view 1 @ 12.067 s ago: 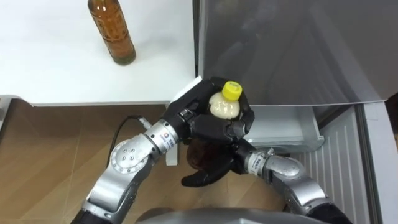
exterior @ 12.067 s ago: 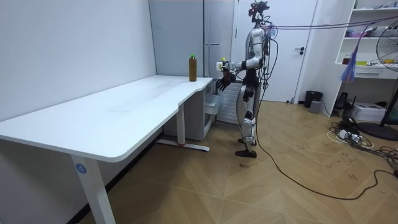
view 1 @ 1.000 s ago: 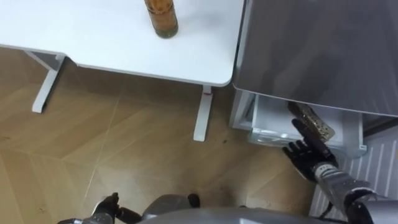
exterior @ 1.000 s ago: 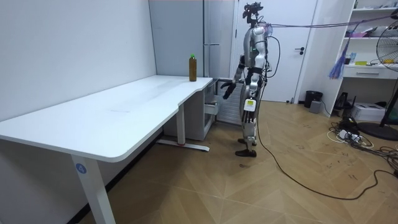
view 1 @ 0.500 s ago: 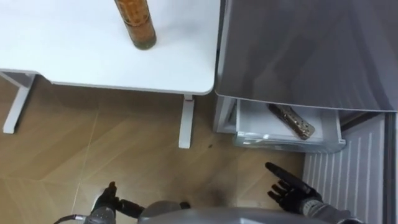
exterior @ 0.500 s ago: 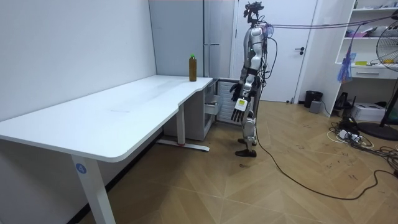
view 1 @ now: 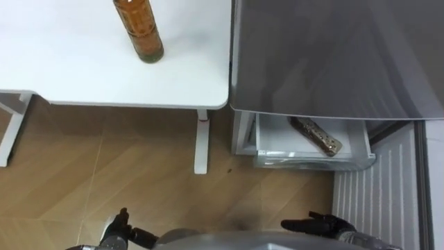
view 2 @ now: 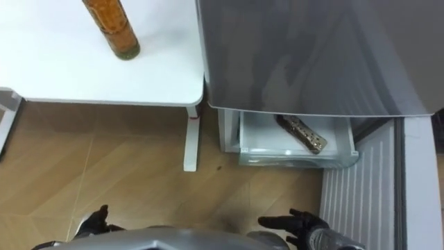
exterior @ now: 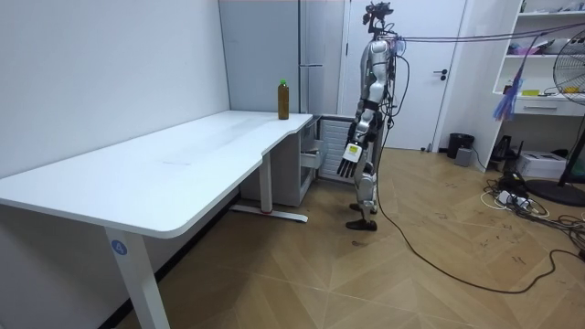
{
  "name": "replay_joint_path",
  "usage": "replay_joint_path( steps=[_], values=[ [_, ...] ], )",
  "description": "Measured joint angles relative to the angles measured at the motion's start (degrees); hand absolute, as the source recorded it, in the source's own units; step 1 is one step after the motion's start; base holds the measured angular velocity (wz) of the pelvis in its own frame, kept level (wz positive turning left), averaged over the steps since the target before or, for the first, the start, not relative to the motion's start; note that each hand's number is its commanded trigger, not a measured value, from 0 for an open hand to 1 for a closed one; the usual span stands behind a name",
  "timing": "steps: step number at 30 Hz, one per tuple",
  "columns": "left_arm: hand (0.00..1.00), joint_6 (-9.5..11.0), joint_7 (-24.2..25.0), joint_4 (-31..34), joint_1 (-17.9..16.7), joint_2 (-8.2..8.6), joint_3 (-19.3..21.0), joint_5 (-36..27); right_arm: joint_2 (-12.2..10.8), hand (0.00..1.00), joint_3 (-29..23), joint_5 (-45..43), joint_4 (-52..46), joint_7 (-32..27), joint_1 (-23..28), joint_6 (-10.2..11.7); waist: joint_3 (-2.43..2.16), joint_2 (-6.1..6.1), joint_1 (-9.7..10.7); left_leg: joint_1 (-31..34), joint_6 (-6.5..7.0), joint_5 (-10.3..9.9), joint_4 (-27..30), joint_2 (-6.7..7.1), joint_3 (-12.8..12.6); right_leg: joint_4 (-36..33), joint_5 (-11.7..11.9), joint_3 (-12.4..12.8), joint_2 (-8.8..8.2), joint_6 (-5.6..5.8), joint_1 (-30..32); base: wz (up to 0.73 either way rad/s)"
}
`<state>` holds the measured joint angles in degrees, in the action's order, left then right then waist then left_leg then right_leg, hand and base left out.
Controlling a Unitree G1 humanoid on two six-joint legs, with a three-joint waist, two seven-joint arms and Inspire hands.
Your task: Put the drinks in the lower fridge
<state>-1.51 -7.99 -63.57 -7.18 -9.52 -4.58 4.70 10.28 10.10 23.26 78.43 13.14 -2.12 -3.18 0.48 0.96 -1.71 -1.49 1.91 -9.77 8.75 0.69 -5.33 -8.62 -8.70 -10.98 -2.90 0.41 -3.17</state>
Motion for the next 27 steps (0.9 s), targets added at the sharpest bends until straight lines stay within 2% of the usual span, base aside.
replay_joint_path(
  steps=[10,11,16,21,24,25,27],
  values=[
    [0.00,-0.19,0.30,-0.61,-0.28,0.00,0.61,-0.43,-0.32,0.00,-0.10,-1.07,-1.08,-0.53,1.63,1.34,0.16,0.36,0.18,-1.21,0.09,-0.20,-0.27,0.03,-0.61,0.24,-0.05,1.41,0.07,0.08,-0.89,-0.05],
    [0.00,-0.18,0.56,-0.62,-0.27,0.08,1.48,-0.73,-0.39,0.00,-0.13,-1.06,-0.98,-0.51,1.68,1.38,0.25,0.73,0.17,-1.39,0.09,-0.22,-0.28,0.06,-0.58,0.67,-0.06,1.46,0.09,0.09,-1.27,0.00],
    [0.00,-0.18,0.63,-0.51,-0.48,0.44,5.63,-4.82,-0.90,0.00,-0.34,-1.14,-0.85,-1.66,2.13,1.41,0.23,1.00,0.17,-2.06,0.08,-0.56,-0.09,0.04,-0.58,0.99,-0.13,1.40,0.14,0.19,-2.14,0.00],
    [0.00,0.12,-3.39,-0.33,-0.28,1.26,9.02,-5.13,-1.05,0.00,-2.59,-1.51,-0.80,-1.99,2.45,1.43,-0.07,1.09,0.27,-2.11,0.16,-0.65,-0.10,0.07,-0.46,0.99,-0.16,1.56,0.13,0.23,-2.10,0.00],
    [0.00,0.15,-6.98,0.96,0.23,1.28,11.04,-5.25,-1.05,0.00,-3.71,-1.60,-1.22,-2.25,2.70,1.41,-0.24,0.89,1.22,-2.25,0.16,-0.65,0.09,0.17,0.70,0.94,-0.16,1.29,0.14,0.23,-2.73,0.16],
    [0.00,0.16,-8.72,3.05,0.32,1.29,12.44,-6.94,-1.01,0.00,-4.39,-1.72,-1.18,-2.51,2.78,1.38,-0.34,0.66,1.30,-2.48,0.15,-0.65,0.06,0.17,0.75,0.92,-0.16,1.42,0.15,0.23,-2.92,0.10],
    [0.00,0.98,-12.14,5.79,0.47,1.29,14.39,-11.39,-0.76,0.00,-4.70,-1.60,-0.90,-3.06,3.38,1.38,-0.24,0.30,1.13,-3.50,0.15,-0.66,-0.13,0.13,0.68,0.94,-0.15,1.56,0.20,0.22,-3.87,-0.03]
  ],
)
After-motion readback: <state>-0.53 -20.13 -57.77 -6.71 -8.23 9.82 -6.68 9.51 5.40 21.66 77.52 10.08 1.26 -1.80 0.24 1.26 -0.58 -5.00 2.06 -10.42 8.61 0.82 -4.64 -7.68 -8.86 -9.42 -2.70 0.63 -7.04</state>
